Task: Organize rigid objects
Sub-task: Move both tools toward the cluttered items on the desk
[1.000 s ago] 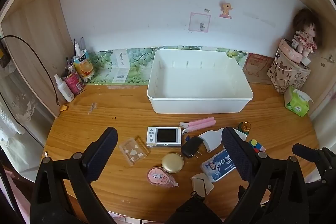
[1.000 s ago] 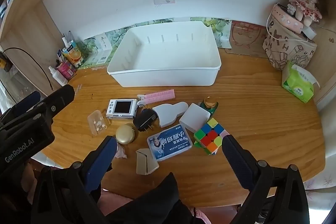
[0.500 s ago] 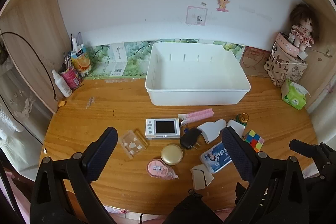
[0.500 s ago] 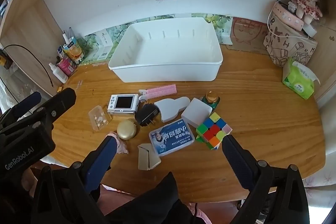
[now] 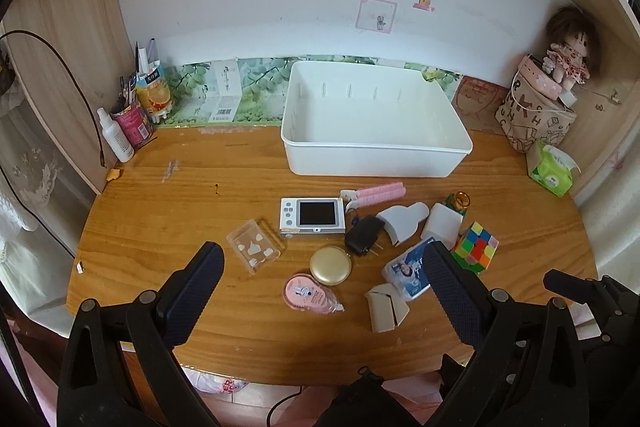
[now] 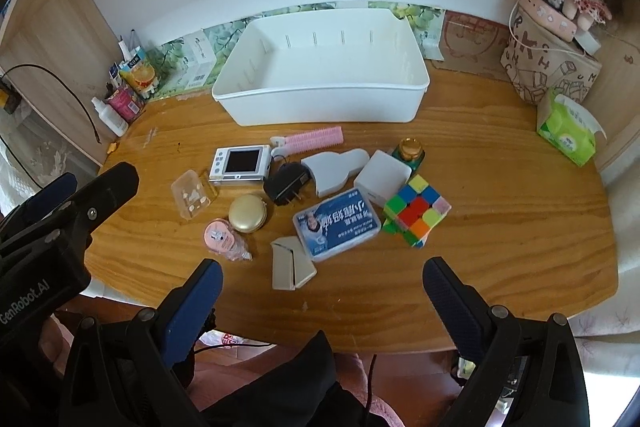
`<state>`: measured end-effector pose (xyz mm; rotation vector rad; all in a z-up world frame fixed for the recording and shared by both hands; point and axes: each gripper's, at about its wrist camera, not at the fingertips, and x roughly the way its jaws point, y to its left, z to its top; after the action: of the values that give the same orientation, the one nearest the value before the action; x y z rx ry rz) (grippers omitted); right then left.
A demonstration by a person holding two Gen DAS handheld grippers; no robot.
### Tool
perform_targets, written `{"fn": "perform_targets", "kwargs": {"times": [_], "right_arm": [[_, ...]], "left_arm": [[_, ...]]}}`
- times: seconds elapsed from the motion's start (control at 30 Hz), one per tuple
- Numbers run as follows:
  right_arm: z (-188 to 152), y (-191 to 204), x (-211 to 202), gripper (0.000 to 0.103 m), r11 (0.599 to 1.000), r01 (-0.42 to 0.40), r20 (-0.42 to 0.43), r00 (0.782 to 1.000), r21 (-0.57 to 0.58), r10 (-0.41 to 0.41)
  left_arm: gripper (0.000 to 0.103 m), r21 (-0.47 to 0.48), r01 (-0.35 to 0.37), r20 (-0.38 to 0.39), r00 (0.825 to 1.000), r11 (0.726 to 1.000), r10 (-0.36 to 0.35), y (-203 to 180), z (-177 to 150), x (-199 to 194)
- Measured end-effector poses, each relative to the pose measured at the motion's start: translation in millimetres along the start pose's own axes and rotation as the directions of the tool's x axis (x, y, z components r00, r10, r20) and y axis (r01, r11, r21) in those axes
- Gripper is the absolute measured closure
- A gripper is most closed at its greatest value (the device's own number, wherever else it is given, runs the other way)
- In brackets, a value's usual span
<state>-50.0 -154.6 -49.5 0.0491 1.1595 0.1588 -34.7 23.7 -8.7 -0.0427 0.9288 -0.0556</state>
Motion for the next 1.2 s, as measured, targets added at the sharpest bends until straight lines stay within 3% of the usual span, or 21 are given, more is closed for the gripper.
{"fn": "perform_targets", "kwargs": {"times": [0.23, 0.53, 0.7, 0.97, 1.2], "right_arm": [[-12, 11, -3, 0.002, 1.0, 0.02, -0.002, 1.0, 0.023, -0.02], [-17, 13, -2, 0.002, 0.997, 0.036, -0.002, 0.999, 0.068, -0.036], [-19, 7, -5, 0.002, 0.994, 0.046, 0.005, 0.999, 0.1, -0.047], [-15, -8, -1, 0.002, 0.994, 0.031, 0.002, 1.0, 0.108, -0.031], [-3, -31, 11, 0.002, 0.998, -0.007, -0.027, 1.0, 0.054, 0.008]], "left_arm": [[0.003, 0.028, 0.046, -0.01, 0.999, 0.999, -0.046, 10, -5, 0], [0.003, 0.035, 0.168, -0.023, 0.986, 0.985, -0.167, 12, -2, 4], [0.003, 0.043, 0.184, -0.043, 0.982, 0.982, -0.182, 5, 2, 9], [0.003, 0.038, 0.141, -0.072, 0.988, 0.989, -0.138, -10, 5, 18], [0.003, -0.014, 0.037, -0.102, 0.994, 0.999, -0.038, -29, 7, 29]]}}
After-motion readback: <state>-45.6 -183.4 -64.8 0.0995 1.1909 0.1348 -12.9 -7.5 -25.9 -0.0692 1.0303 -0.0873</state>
